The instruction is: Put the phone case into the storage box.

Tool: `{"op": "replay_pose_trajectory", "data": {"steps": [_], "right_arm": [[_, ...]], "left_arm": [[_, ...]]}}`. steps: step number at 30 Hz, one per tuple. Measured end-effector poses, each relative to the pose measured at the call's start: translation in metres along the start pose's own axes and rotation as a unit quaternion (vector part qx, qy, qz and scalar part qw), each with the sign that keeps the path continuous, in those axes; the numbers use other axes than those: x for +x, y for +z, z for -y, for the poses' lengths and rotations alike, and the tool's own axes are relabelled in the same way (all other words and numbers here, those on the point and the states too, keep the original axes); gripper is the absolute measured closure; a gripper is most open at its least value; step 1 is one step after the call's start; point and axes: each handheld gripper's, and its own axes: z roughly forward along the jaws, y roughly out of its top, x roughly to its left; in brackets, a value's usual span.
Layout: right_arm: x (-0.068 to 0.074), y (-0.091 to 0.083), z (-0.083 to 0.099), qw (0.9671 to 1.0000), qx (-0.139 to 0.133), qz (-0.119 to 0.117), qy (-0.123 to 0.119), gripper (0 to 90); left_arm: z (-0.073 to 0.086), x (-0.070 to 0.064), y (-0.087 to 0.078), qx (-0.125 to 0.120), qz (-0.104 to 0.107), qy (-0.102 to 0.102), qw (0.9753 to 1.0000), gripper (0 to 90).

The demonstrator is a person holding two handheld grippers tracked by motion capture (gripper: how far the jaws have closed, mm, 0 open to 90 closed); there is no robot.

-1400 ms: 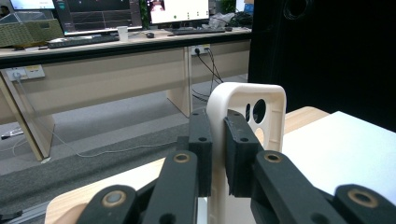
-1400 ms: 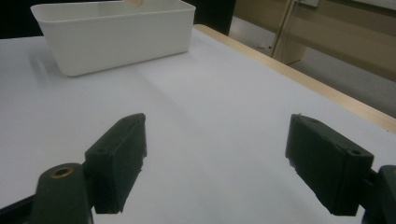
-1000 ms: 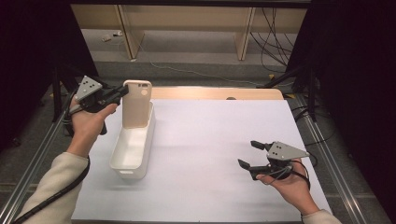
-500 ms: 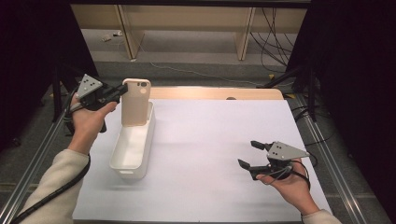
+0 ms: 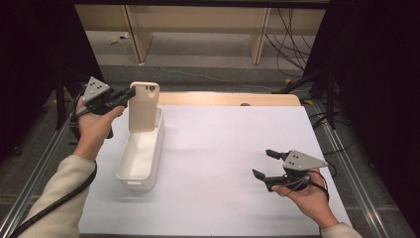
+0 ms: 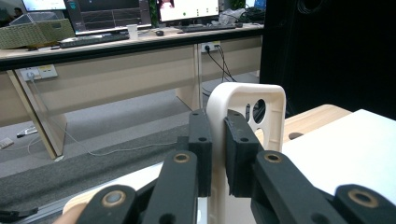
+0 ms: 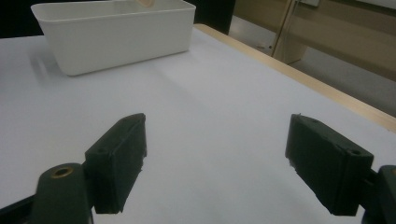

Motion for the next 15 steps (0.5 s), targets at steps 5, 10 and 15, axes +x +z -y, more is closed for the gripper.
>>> {"op": "replay_pose_trajectory", "data": {"steps": [5, 10, 15], "right_arm": [[-0.0003, 0.0002, 0.0003, 1.0000, -0.001, 0.000, 0.000, 21.8], [-0.0003, 0.0001, 0.0004, 1.0000, -0.001, 0.000, 0.001, 21.8], [-0.0003, 0.0000, 0.0004, 1.0000, -0.001, 0.001, 0.001, 21.8]], "left_arm": [[0.0001, 0.0021, 0.0033, 0.002, -0.001, 0.002, 1.0000, 82.1], [0.0002, 0.0029, 0.0061, 0.002, -0.002, 0.003, 1.0000, 82.1], [-0.0007, 0.0035, 0.0076, 0.000, -0.001, 0.004, 1.0000, 82.1]]}}
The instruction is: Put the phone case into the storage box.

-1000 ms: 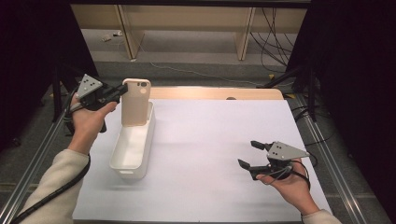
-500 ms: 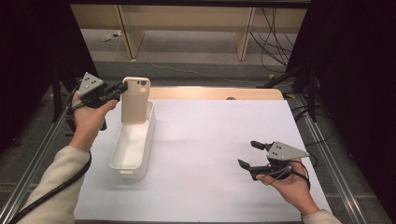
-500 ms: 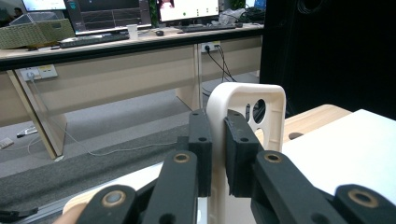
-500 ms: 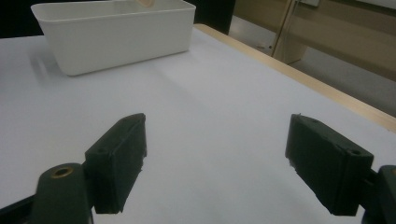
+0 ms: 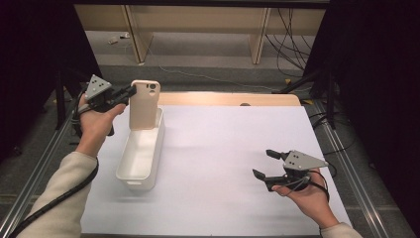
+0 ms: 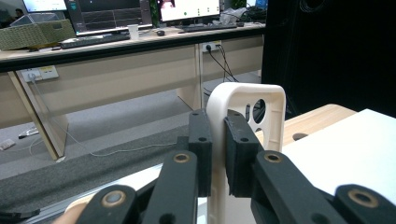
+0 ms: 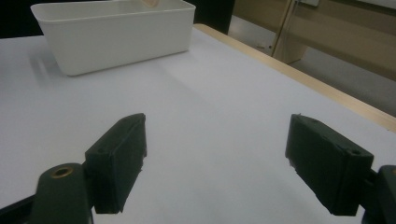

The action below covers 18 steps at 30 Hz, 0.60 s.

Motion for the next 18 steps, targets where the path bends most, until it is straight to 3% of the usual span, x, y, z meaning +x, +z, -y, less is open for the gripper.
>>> {"op": "replay_pose_trajectory", "data": {"steps": [18], "right_arm": [[-0.0003, 0.0004, 0.0002, 1.0000, 0.000, -0.001, 0.000, 21.8]], "left_arm": [[0.0010, 0.0036, 0.0069, 0.003, -0.002, 0.003, 1.0000, 82.1]]}}
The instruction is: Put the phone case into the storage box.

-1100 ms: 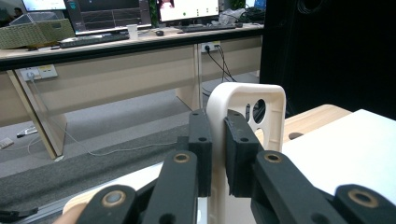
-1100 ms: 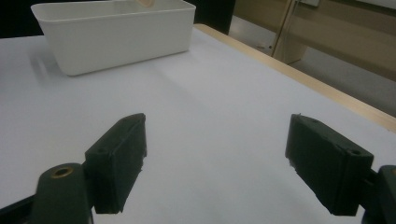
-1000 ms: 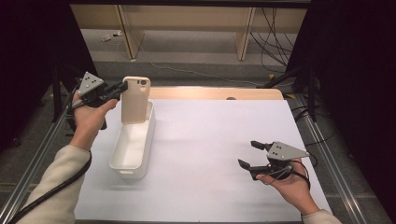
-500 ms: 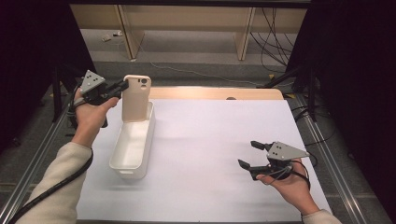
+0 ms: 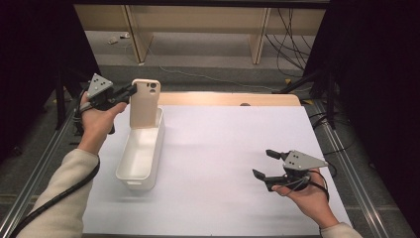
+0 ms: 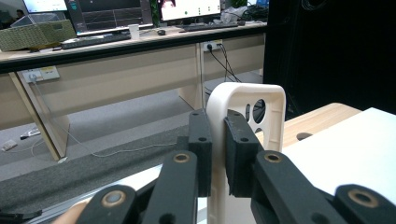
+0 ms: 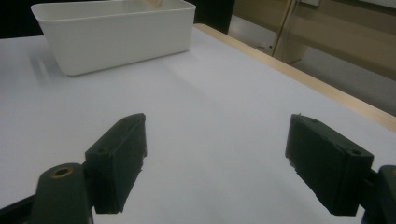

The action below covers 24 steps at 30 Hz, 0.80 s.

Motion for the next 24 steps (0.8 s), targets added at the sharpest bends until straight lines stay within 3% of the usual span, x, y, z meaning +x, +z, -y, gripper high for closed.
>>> {"op": "replay_pose_trajectory", "data": {"steps": [24], "right_arm": [[0.000, 0.000, 0.001, 1.0000, 0.002, -0.001, 0.001, 21.8]], "left_arm": [[0.002, 0.004, 0.011, -0.001, -0.003, -0.005, 1.0000, 82.1]]}}
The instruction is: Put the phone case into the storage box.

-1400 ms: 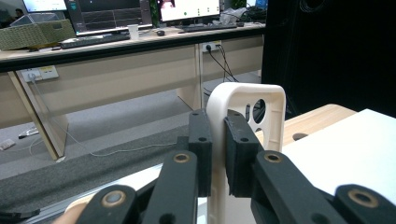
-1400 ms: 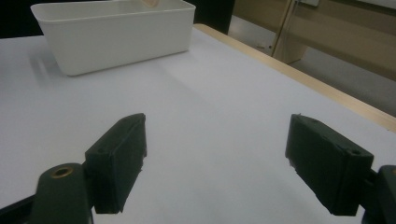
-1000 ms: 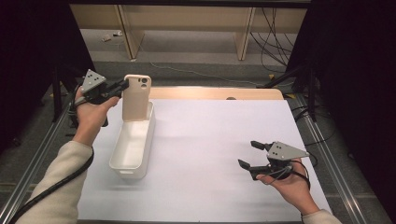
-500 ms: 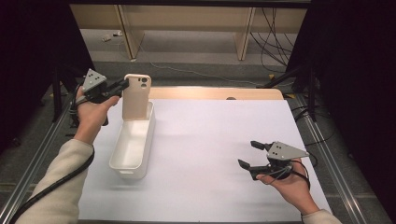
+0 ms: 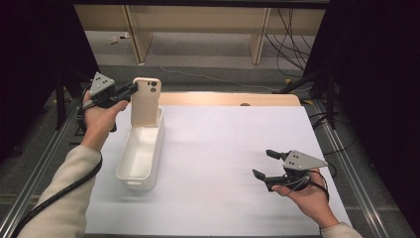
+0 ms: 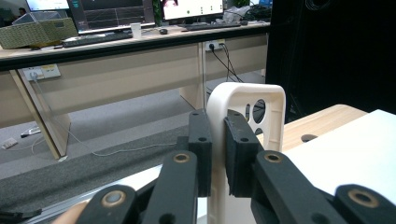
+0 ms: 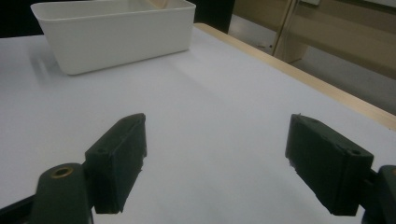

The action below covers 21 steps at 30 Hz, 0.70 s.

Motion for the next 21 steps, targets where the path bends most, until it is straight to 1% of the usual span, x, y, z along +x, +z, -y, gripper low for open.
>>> {"op": "replay_pose_trajectory", "data": {"steps": [9, 21], "right_arm": [[0.000, 0.000, 0.000, 1.0000, 0.000, -0.001, 0.001, 21.9], [0.000, 0.000, 0.001, 1.0000, 0.001, -0.001, 0.001, 21.9]], "left_arm": [[-0.001, 0.000, 0.007, 0.000, -0.002, 0.003, 1.0000, 82.0], [0.003, 0.003, 0.017, 0.004, -0.008, 0.000, 1.0000, 82.0]]}}
